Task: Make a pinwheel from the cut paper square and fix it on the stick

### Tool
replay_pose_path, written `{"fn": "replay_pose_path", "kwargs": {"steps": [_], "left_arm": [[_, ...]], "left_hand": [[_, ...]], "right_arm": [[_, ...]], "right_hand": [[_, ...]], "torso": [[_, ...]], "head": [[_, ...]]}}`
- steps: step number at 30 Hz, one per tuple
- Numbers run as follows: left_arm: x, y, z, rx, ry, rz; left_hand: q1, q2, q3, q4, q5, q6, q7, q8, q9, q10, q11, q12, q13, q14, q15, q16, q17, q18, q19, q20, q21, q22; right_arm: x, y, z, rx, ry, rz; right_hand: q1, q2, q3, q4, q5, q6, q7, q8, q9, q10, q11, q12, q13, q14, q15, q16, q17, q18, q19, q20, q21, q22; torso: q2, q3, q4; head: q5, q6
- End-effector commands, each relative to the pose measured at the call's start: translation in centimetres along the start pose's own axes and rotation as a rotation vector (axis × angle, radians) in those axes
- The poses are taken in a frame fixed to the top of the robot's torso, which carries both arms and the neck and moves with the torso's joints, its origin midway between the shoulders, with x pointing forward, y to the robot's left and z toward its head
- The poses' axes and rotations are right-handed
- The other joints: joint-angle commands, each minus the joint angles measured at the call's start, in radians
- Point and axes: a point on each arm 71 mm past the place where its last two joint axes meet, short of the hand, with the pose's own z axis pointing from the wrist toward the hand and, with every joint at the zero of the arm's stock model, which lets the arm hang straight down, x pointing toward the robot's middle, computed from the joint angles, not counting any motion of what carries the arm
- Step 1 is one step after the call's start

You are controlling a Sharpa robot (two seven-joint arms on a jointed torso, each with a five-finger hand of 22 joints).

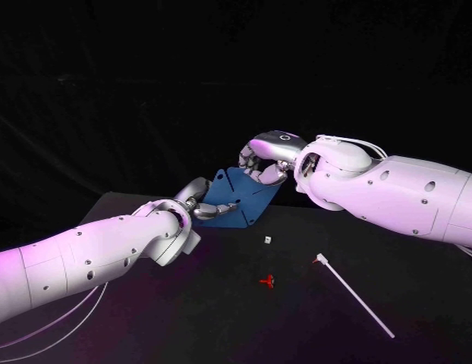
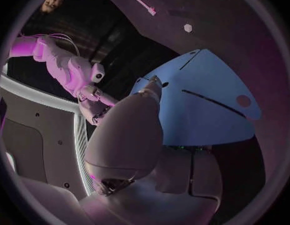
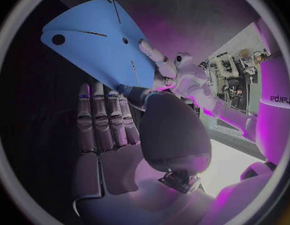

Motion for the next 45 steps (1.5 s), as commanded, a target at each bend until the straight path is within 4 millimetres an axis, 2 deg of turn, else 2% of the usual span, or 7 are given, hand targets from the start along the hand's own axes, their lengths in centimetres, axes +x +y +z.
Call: {"fn": "replay_pose_path", "kwargs": {"steps": [1, 4, 10, 20, 29, 36, 45], "left_arm": [[0.3, -0.14, 0.07, -0.007, 0.035, -0.02], [0.31, -0.09, 0.05, -0.01, 0.041, -0.029], [0.18, 0.11, -0.07, -0.021, 0.051, -0.051], [0.07, 0.44, -0.13, -0.044, 0.066, -0.06], [0.06, 0.5, -0.08, -0.048, 0.063, -0.084], [-0.11, 0.59, -0.03, -0.055, 0.039, -0.122], [-0.53, 0.72, -0.08, -0.057, -0.002, -0.165]], "left_hand": [[0.001, 0.012, 0.01, -0.001, -0.004, 0.011, -0.001, -0.004, -0.002, 0.009, -0.001, -0.004, -0.002, 0.009, 0.001, 0.002, 0.001, 0.012, 0.009, 0.0, -0.006, -0.002], [0.004, 0.04, 0.034, 0.0, -0.004, 0.027, -0.007, -0.003, -0.002, 0.02, -0.006, -0.004, -0.002, 0.017, -0.003, 0.0, 0.001, 0.012, 0.018, -0.003, -0.01, -0.002], [0.015, 0.061, 0.068, -0.004, -0.004, 0.049, -0.016, 0.0, -0.001, 0.036, -0.015, -0.005, -0.002, 0.024, -0.008, -0.005, -0.001, 0.012, 0.027, -0.007, -0.02, -0.002], [0.017, 0.02, 0.085, -0.007, -0.004, 0.04, -0.011, -0.015, -0.006, 0.027, -0.001, -0.01, -0.004, 0.022, 0.001, -0.018, -0.004, 0.009, 0.032, -0.004, -0.037, -0.003], [-0.06, -0.029, 0.038, 0.002, -0.005, 0.018, 0.008, -0.045, -0.019, -0.006, 0.011, -0.009, -0.004, 0.016, 0.011, -0.035, -0.01, 0.009, 0.032, 0.004, -0.058, -0.002], [-0.142, -0.004, -0.005, 0.004, -0.005, 0.019, 0.012, -0.06, -0.026, -0.011, 0.013, -0.008, -0.003, 0.02, 0.012, -0.044, -0.013, 0.009, 0.038, 0.006, -0.07, -0.002], [-0.133, 0.018, -0.01, -0.002, -0.005, 0.009, 0.014, -0.074, -0.032, -0.025, 0.016, -0.009, -0.004, 0.02, 0.013, -0.052, -0.016, 0.009, 0.047, 0.006, -0.071, -0.001]], "right_arm": [[-0.02, 0.14, 0.05, -0.009, -0.004, -0.013], [0.02, 0.07, 0.07, -0.008, -0.001, -0.02], [0.09, -0.21, 0.09, 0.001, 0.006, -0.032], [0.02, -0.47, 0.12, 0.008, -0.005, -0.045], [0.08, -0.41, 0.1, 0.003, 0.003, -0.045], [0.19, -0.15, 0.14, -0.006, 0.011, -0.043], [0.44, -0.13, 0.17, -0.006, 0.018, -0.044]], "right_hand": [[-0.003, 0.003, 0.002, -0.004, -0.003, 0.005, 0.0, 0.003, 0.032, 0.005, 0.003, -0.006, 0.0, 0.001, 0.003, 0.001, 0.001, 0.013, 0.005, -0.001, 0.0, -0.001], [-0.003, 0.003, 0.003, -0.006, -0.003, 0.004, 0.001, 0.003, 0.033, 0.005, 0.004, -0.007, -0.001, 0.0, 0.003, 0.0, 0.002, 0.013, 0.004, 0.0, 0.0, -0.002], [-0.003, 0.003, 0.004, -0.006, -0.003, 0.003, 0.002, 0.003, 0.034, 0.004, 0.004, -0.007, -0.001, -0.001, 0.004, -0.001, 0.003, 0.013, 0.004, 0.0, -0.001, -0.002], [-0.003, 0.003, 0.005, -0.008, -0.003, 0.002, 0.002, 0.004, 0.035, 0.004, 0.004, -0.008, -0.001, -0.001, 0.004, -0.002, 0.003, 0.013, 0.004, 0.0, -0.002, -0.002], [-0.003, 0.003, 0.005, -0.008, -0.003, 0.002, 0.002, 0.004, 0.036, 0.004, 0.004, -0.008, -0.001, -0.002, 0.003, -0.002, 0.003, 0.012, 0.003, 0.0, -0.002, -0.002], [-0.003, 0.003, 0.006, -0.009, -0.003, 0.001, 0.003, 0.004, 0.037, 0.004, 0.004, -0.008, -0.002, -0.002, 0.003, -0.003, 0.004, 0.012, 0.003, 0.001, -0.003, -0.003], [-0.003, 0.003, 0.006, -0.009, -0.003, 0.001, 0.003, 0.004, 0.037, 0.004, 0.004, -0.008, -0.002, -0.002, 0.003, -0.003, 0.004, 0.012, 0.003, 0.001, -0.003, -0.003]], "torso": [[0.0, -0.0005, 0.0008], [0.0, -0.0005, 0.001], [0.0, -0.0005, 0.0009], [0.001, -0.0002, 0.0007], [0.0, -0.0005, 0.0002], [0.0, 0.0, 0.0005], [0.001, 0.0, 0.0013]], "head": [[0.0, -0.002], [0.001, -0.003], [-0.001, -0.004], [-0.002, -0.005], [-0.001, -0.006], [-0.001, -0.006], [0.0, -0.008]]}}
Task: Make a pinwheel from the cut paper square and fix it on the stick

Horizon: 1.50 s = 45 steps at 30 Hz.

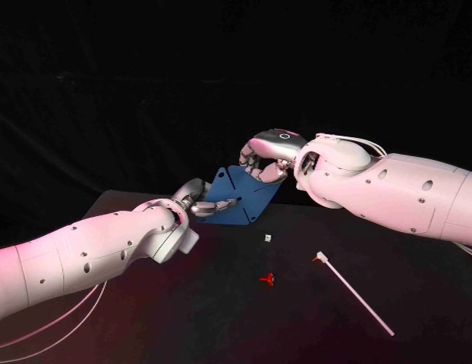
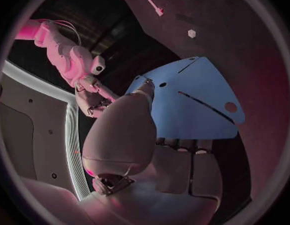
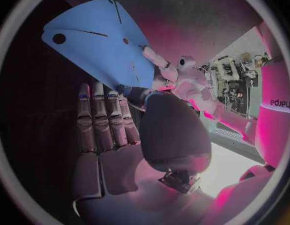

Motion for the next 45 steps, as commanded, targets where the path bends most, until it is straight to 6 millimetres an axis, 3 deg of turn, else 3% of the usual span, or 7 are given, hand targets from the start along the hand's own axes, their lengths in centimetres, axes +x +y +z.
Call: {"fn": "replay_pose_path", "kwargs": {"steps": [1, 30, 33, 36, 38, 39, 45], "left_arm": [[-0.2, -0.2, 0.0, 0.016, -0.03, -0.049], [-0.2, 0.1, 0.1, -0.015, -0.007, -0.081], [-0.3, 0.2, 0.1, -0.024, -0.01, -0.095], [-0.4, 0.3, 0.0, -0.033, -0.01, -0.108], [-0.4, 0.3, 0.0, -0.039, -0.011, -0.117], [-0.5, 0.4, 0.0, -0.042, -0.012, -0.12], [-1.2, 0.8, -0.1, -0.069, -0.072, -0.153]], "left_hand": [[0.007, 0.016, -0.001, -0.003, -0.005, -0.005, 0.0, -0.004, -0.001, -0.008, 0.0, -0.004, -0.001, -0.002, 0.007, -0.007, -0.002, 0.011, 0.007, 0.0, -0.005, 0.0], [0.162, 0.048, 0.228, -0.069, -0.004, 0.085, -0.036, 0.05, 0.035, 0.089, -0.05, -0.004, -0.002, 0.064, -0.031, -0.007, 0.002, 0.013, 0.051, -0.031, -0.002, 0.002], [0.156, 0.044, 0.24, -0.071, -0.004, 0.085, -0.037, 0.053, 0.038, 0.091, -0.052, -0.005, -0.002, 0.064, -0.032, -0.009, 0.002, 0.013, 0.051, -0.031, -0.003, 0.002], [0.148, 0.037, 0.253, -0.073, -0.004, 0.084, -0.038, 0.057, 0.042, 0.092, -0.053, -0.005, -0.002, 0.064, -0.032, -0.012, 0.001, 0.013, 0.05, -0.032, -0.005, 0.001], [0.142, 0.033, 0.262, -0.075, -0.004, 0.084, -0.038, 0.059, 0.044, 0.093, -0.053, -0.004, -0.002, 0.063, -0.032, -0.014, 0.001, 0.013, 0.049, -0.031, -0.007, 0.001], [0.14, 0.031, 0.265, -0.076, -0.004, 0.084, -0.038, 0.06, 0.046, 0.094, -0.054, -0.004, -0.002, 0.062, -0.032, -0.015, 0.001, 0.013, 0.048, -0.031, -0.007, 0.0], [0.123, 0.02, 0.29, -0.083, -0.004, 0.083, -0.039, 0.067, 0.053, 0.098, -0.055, -0.005, -0.002, 0.06, -0.031, -0.02, 0.0, 0.013, 0.045, -0.03, -0.008, 0.0]], "right_arm": [[0.2, 0.1, 0.1, -0.008, 0.014, -0.013], [0.5, -0.4, 0.1, 0.024, 0.017, 0.014], [0.6, -1.0, 0.0, 0.051, 0.025, 0.02], [0.7, -1.5, -0.1, 0.074, 0.022, 0.022], [0.8, -2.0, -0.3, 0.091, 0.005, 0.026], [0.8, -2.2, -0.5, 0.099, -0.007, 0.028], [0.4, -4.5, -2.3, 0.162, -0.168, 0.097]], "right_hand": [[-0.002, 0.004, 0.002, -0.005, -0.003, 0.007, 0.0, 0.003, 0.016, 0.004, 0.005, -0.004, -0.001, -0.002, 0.003, -0.003, 0.001, 0.012, 0.003, 0.001, -0.003, -0.002], [-0.05, -0.044, 0.0, -0.015, -0.003, -0.07, 0.043, -0.037, 0.017, -0.122, 0.05, -0.01, -0.013, -0.065, 0.043, -0.045, 0.003, 0.009, -0.033, 0.02, -0.032, -0.012], [-0.12, -0.132, -0.092, 0.005, -0.006, -0.173, 0.071, -0.108, -0.016, -0.257, 0.087, -0.009, -0.013, -0.148, 0.075, -0.091, -0.011, 0.003, -0.076, 0.041, -0.034, -0.014], [-0.035, -0.086, -0.445, 0.08, -0.004, -0.217, 0.012, -0.155, -0.05, -0.363, 0.13, -0.004, -0.011, -0.22, 0.106, -0.121, -0.044, -0.02, -0.1, 0.046, -0.029, -0.01], [0.07, -0.1, -0.619, 0.22, -0.001, -0.254, 0.038, -0.189, -0.074, -0.462, 0.135, -0.011, -0.016, -0.249, 0.113, -0.124, -0.069, -0.027, -0.111, 0.045, -0.03, -0.011], [0.141, -0.103, -0.653, 0.319, 0.004, -0.252, 0.04, -0.191, -0.08, -0.467, 0.133, -0.008, -0.015, -0.253, 0.121, -0.118, -0.079, -0.021, -0.119, 0.036, -0.028, -0.01], [0.149, -0.088, -0.646, 0.319, 0.0, -0.242, 0.083, -0.19, -0.087, -0.378, 0.12, 0.002, -0.009, -0.229, 0.104, -0.109, -0.088, -0.02, -0.131, 0.044, -0.028, -0.01]], "torso": [[0.001, 0.0001, 0.0006], [-0.001, -0.0006, -0.0012], [0.0, 0.0, -0.0006], [0.0, 0.0002, -0.0002], [0.0, 0.0001, -0.0002], [0.0, -0.0001, -0.0004], [-0.001, -0.0002, 0.0002]], "head": [[0.001, -0.002], [0.007, -0.009], [0.007, -0.009], [0.006, -0.007], [0.005, -0.006], [0.005, -0.005], [0.009, -0.001]]}}
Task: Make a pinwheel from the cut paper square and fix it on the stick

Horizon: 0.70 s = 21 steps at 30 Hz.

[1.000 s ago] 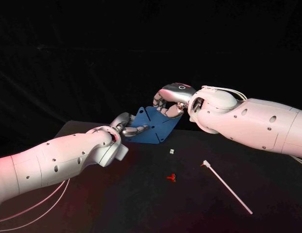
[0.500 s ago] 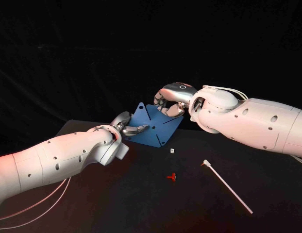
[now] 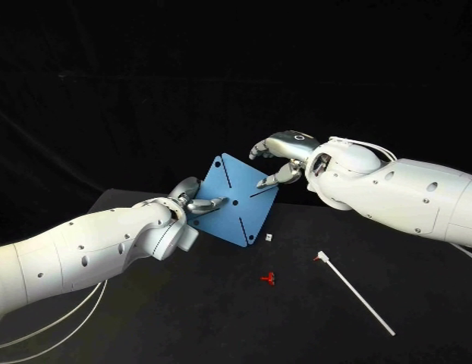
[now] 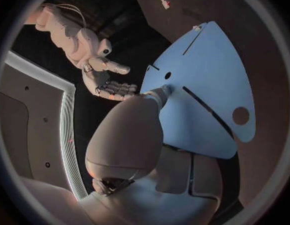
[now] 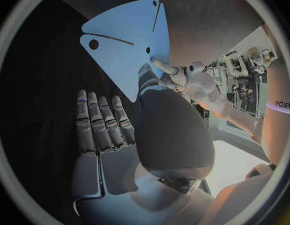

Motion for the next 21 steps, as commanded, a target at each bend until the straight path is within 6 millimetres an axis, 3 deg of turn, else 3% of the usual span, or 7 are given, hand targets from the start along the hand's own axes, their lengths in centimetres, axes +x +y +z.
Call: {"fn": "replay_pose_path", "kwargs": {"steps": [1, 2, 6, 13, 21], "left_arm": [[-0.7, 0.2, 0.1, -0.024, -0.063, -0.056], [-0.9, 0.3, 0.1, -0.026, -0.08, -0.063], [-2.2, 0.7, 0.2, -0.025, -0.194, -0.121], [-3.9, 1.0, -0.2, 0.016, -0.358, -0.212], [-4.7, 0.8, -0.9, 0.083, -0.455, -0.252]], "left_hand": [[-0.015, -0.006, 0.015, -0.001, -0.004, 0.001, -0.001, 0.005, 0.004, 0.009, 0.0, -0.005, -0.001, 0.002, -0.001, -0.006, 0.0, 0.013, 0.002, 0.003, -0.005, -0.002], [-0.015, -0.006, 0.015, -0.001, -0.004, 0.001, -0.001, 0.005, 0.004, 0.009, 0.0, -0.005, -0.001, 0.002, -0.001, -0.006, 0.0, 0.013, 0.002, 0.003, -0.005, -0.002], [-0.026, -0.012, 0.033, -0.008, -0.004, -0.001, -0.001, 0.009, 0.008, 0.012, 0.001, -0.005, -0.001, 0.005, 0.0, -0.007, 0.001, 0.013, 0.003, 0.003, -0.004, -0.001], [-0.038, -0.02, 0.053, -0.02, -0.004, -0.006, 0.001, 0.012, 0.013, 0.011, 0.006, -0.005, -0.001, 0.006, 0.002, -0.01, 0.0, 0.013, 0.009, 0.003, -0.001, 0.0], [-0.051, -0.032, 0.07, -0.037, -0.004, -0.005, 0.001, 0.019, 0.02, 0.02, 0.007, -0.004, 0.0, 0.015, 0.003, -0.008, 0.003, 0.012, 0.012, 0.003, -0.002, 0.0]], "right_arm": [[-1.1, -1.6, -1.1, 0.053, -0.173, 0.087], [-1.2, -2.0, -1.4, 0.064, -0.196, 0.106], [-1.7, -4.4, -3.7, 0.137, -0.281, 0.225], [-0.6, -7.0, -7.0, 0.239, -0.29, 0.37], [3.9, -7.7, -10.4, 0.296, -0.188, 0.461]], "right_hand": [[0.012, 0.031, 0.025, -0.004, 0.001, 0.016, 0.051, 0.003, -0.003, 0.075, -0.006, 0.014, 0.006, 0.031, -0.004, 0.013, -0.001, -0.008, -0.004, -0.003, 0.001, 0.002], [0.026, 0.052, 0.043, -0.011, 0.005, 0.034, 0.057, 0.01, -0.004, 0.105, -0.019, 0.02, 0.007, 0.057, -0.013, 0.023, -0.001, -0.002, -0.003, -0.002, 0.001, 0.002], [0.049, 0.073, 0.065, -0.029, 0.013, 0.083, 0.054, 0.025, -0.012, 0.168, -0.03, 0.022, 0.006, 0.111, -0.029, 0.036, -0.004, 0.016, 0.021, -0.001, 0.007, 0.004], [0.055, 0.077, 0.083, -0.055, 0.022, 0.15, 0.03, 0.034, -0.022, 0.249, -0.055, 0.02, 0.009, 0.177, -0.05, 0.052, 0.003, 0.024, 0.065, -0.009, 0.011, 0.005], [0.066, 0.061, 0.126, -0.079, 0.026, 0.216, -0.001, 0.035, -0.017, 0.337, -0.086, 0.015, 0.018, 0.267, -0.083, 0.086, 0.045, 0.026, 0.142, -0.038, 0.025, 0.009]], "torso": [[-0.001, -0.0003, 0.0001], [-0.001, -0.0003, 0.0002], [0.0, -0.0008, -0.0005], [0.0, 0.0, -0.0008], [0.001, 0.0012, 0.0002]], "head": [[0.004, 0.002], [0.005, 0.003], [0.011, 0.007], [0.018, 0.008], [0.023, -0.002]]}}
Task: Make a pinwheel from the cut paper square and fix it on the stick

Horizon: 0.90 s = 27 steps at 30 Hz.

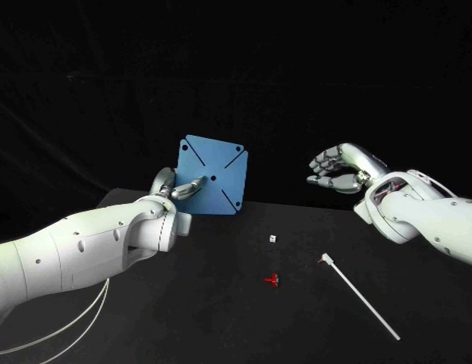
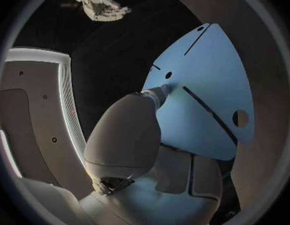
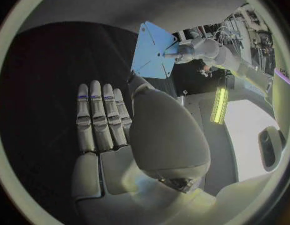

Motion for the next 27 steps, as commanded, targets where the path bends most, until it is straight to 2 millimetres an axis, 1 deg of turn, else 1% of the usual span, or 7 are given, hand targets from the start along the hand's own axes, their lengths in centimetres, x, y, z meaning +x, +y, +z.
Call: {"fn": "replay_pose_path", "kwargs": {"steps": [1, 4, 10, 16, 21, 25, 27], "left_arm": [[-0.5, -0.6, -0.2, 0.064, -0.098, -0.051], [-0.5, -0.7, -0.4, 0.076, -0.119, -0.057], [-0.7, -0.9, -0.6, 0.113, -0.166, -0.068], [-0.6, -0.9, -0.6, 0.143, -0.183, -0.071], [-0.4, -0.6, -0.4, 0.137, -0.186, -0.071], [-0.3, -0.3, -0.3, 0.127, -0.186, -0.071], [-0.4, -0.2, -0.2, 0.123, -0.187, -0.071]], "left_hand": [[-0.012, -0.001, 0.009, -0.004, -0.004, -0.003, 0.0, 0.008, 0.003, 0.009, 0.001, -0.003, 0.0, 0.011, -0.001, -0.004, 0.002, 0.012, 0.009, -0.001, -0.002, 0.0], [-0.013, -0.001, 0.011, -0.005, -0.004, -0.003, 0.0, 0.009, 0.003, 0.01, 0.002, -0.003, 0.0, 0.012, -0.001, -0.004, 0.002, 0.012, 0.009, -0.001, -0.002, 0.0], [-0.016, 0.0, 0.015, -0.007, -0.004, -0.004, 0.001, 0.01, 0.005, 0.01, 0.0, -0.004, -0.001, 0.012, -0.002, -0.004, 0.002, 0.012, 0.01, -0.001, -0.001, 0.0], [-0.02, 0.0, 0.02, -0.01, -0.004, -0.006, 0.002, 0.01, 0.006, 0.007, -0.001, -0.006, -0.001, 0.009, -0.002, -0.007, 0.002, 0.012, 0.009, -0.001, -0.002, 0.0], [-0.022, 0.0, 0.022, -0.012, -0.004, -0.007, 0.002, 0.011, 0.007, 0.006, 0.0, -0.006, -0.002, 0.008, -0.002, -0.008, 0.002, 0.012, 0.008, -0.001, -0.003, 0.0], [-0.022, 0.0, 0.023, -0.012, -0.004, -0.008, 0.002, 0.011, 0.007, 0.005, 0.0, -0.006, -0.002, 0.007, -0.002, -0.008, 0.002, 0.012, 0.007, -0.001, -0.003, 0.0], [-0.023, 0.0, 0.024, -0.013, -0.004, -0.008, 0.002, 0.011, 0.007, 0.005, 0.0, -0.006, -0.002, 0.007, -0.001, -0.008, 0.002, 0.012, 0.007, -0.001, -0.003, -0.001]], "right_arm": [[1.5, -0.5, -1.1, 0.016, 0.043, 0.062], [3.2, -1.0, -2.6, 0.016, 0.09, 0.056], [6.2, -1.1, -5.3, -0.011, 0.156, 0.019], [8.9, -1.1, -8.0, -0.018, 0.204, 0.004], [10.6, -0.7, -9.6, -0.015, 0.223, 0.01], [11.9, -0.1, -10.7, -0.002, 0.254, 0.002], [12.6, 0.1, -11.2, 0.007, 0.27, -0.006]], "right_hand": [[0.005, -0.011, 0.019, -0.001, 0.003, 0.018, -0.007, 0.002, 0.005, 0.027, -0.01, -0.003, 0.003, 0.037, -0.013, 0.018, 0.023, 0.008, 0.034, -0.013, 0.01, 0.003], [0.001, -0.024, 0.038, -0.001, 0.002, 0.03, -0.013, -0.001, 0.009, 0.047, -0.018, -0.006, 0.006, 0.063, -0.024, 0.03, 0.047, 0.008, 0.06, -0.022, 0.016, 0.004], [-0.007, -0.039, 0.048, 0.0, 0.003, 0.031, -0.014, -0.009, 0.008, 0.059, -0.02, -0.01, 0.007, 0.075, -0.028, 0.036, 0.062, 0.008, 0.077, -0.028, 0.019, 0.004], [-0.025, -0.064, 0.064, 0.007, 0.006, 0.039, -0.019, -0.019, 0.007, 0.09, -0.03, -0.012, 0.007, 0.116, -0.044, 0.055, 0.097, 0.008, 0.119, -0.044, 0.031, 0.007], [-0.043, -0.088, 0.078, 0.014, 0.009, 0.038, -0.024, -0.032, 0.007, 0.129, -0.042, -0.011, 0.013, 0.172, -0.065, 0.09, 0.15, 0.007, 0.179, -0.067, 0.058, 0.017], [-0.075, -0.109, 0.062, 0.021, 0.008, 0.034, -0.023, -0.04, 0.009, 0.135, -0.042, -0.011, 0.025, 0.18, -0.068, 0.112, 0.189, 0.006, 0.198, -0.073, 0.066, 0.021], [-0.088, -0.117, 0.045, 0.021, 0.026, 0.028, -0.021, -0.045, 0.01, 0.132, -0.04, -0.009, 0.036, 0.163, -0.065, 0.124, 0.212, 0.005, 0.194, -0.072, 0.064, 0.02]], "torso": [[0.001, 0.0009, 0.0001], [0.001, 0.0007, -0.0006], [-0.001, 0.0017, -0.0005], [0.0, 0.0001, -0.0009], [-0.001, -0.0003, -0.0018], [-0.002, 0.0001, -0.0022], [-0.002, -0.0006, -0.0018]], "head": [[0.004, -0.007], [0.007, -0.011], [0.014, -0.019], [0.005, -0.029], [-0.015, -0.06], [-0.028, -0.075], [-0.032, -0.085]]}}
